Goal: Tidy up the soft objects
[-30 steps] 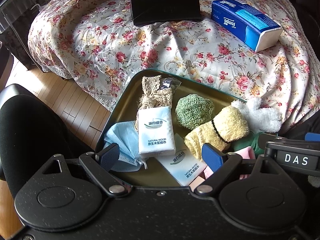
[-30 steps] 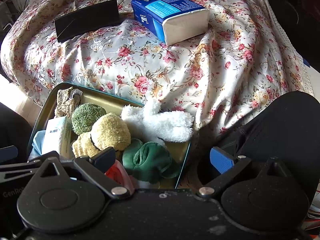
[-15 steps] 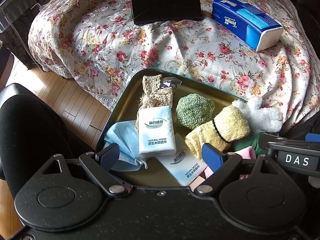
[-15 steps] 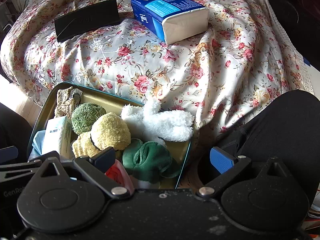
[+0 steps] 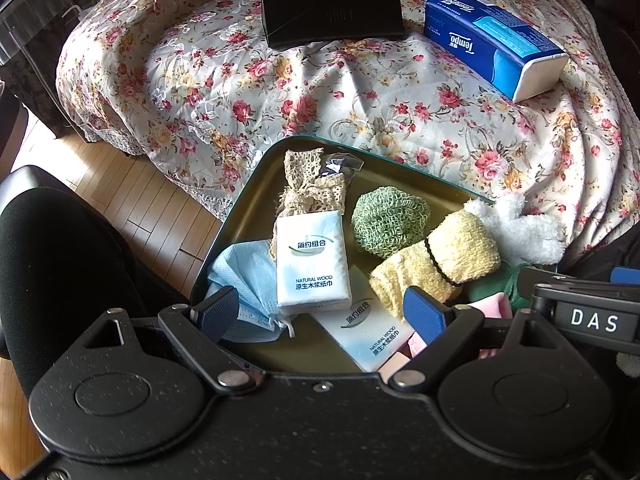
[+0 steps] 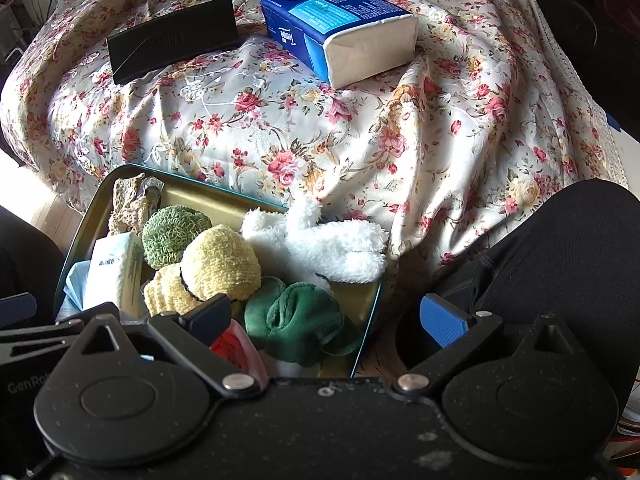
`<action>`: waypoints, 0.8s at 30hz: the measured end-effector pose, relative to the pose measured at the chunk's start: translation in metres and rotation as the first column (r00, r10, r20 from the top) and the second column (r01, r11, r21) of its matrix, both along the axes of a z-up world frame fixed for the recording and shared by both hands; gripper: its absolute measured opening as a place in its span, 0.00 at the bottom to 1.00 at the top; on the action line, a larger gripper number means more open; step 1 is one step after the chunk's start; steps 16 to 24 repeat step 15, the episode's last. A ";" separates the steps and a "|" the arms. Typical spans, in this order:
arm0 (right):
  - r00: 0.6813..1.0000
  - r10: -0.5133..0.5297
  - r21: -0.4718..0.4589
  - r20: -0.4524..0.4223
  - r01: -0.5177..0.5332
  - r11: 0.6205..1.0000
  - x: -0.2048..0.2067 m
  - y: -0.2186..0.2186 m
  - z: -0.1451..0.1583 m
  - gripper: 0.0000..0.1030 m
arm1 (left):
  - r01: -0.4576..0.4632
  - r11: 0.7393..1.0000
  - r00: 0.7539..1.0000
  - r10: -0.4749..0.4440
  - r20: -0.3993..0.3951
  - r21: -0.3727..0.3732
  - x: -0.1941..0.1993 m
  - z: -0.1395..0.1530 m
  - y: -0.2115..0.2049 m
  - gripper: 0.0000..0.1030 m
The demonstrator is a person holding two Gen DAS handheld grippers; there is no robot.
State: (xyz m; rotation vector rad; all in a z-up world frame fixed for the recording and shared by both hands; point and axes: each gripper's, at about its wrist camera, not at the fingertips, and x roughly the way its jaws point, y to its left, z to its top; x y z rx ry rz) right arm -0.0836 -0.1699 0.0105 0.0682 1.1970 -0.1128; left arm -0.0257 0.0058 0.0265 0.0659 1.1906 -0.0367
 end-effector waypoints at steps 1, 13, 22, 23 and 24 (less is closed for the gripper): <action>1.000 0.000 0.000 0.000 0.000 1.000 0.000 0.000 0.000 0.99 | 0.000 1.000 1.000 0.000 0.000 0.000 0.000 0.000 0.000 0.83; 1.000 -0.002 0.003 -0.002 0.002 1.000 0.000 0.000 0.000 0.99 | -0.001 1.000 1.000 0.001 -0.001 0.004 0.000 -0.001 0.000 0.83; 1.000 -0.002 0.004 -0.002 0.002 1.000 0.000 0.000 -0.001 0.99 | -0.003 1.000 1.000 0.003 -0.003 0.007 0.000 -0.002 0.000 0.83; 1.000 -0.002 0.004 -0.002 0.002 1.000 0.000 0.000 -0.001 0.99 | -0.003 1.000 1.000 0.003 -0.003 0.007 0.000 -0.002 0.000 0.83; 1.000 -0.002 0.004 -0.002 0.002 1.000 0.000 0.000 -0.001 0.99 | -0.003 1.000 1.000 0.003 -0.003 0.007 0.000 -0.002 0.000 0.83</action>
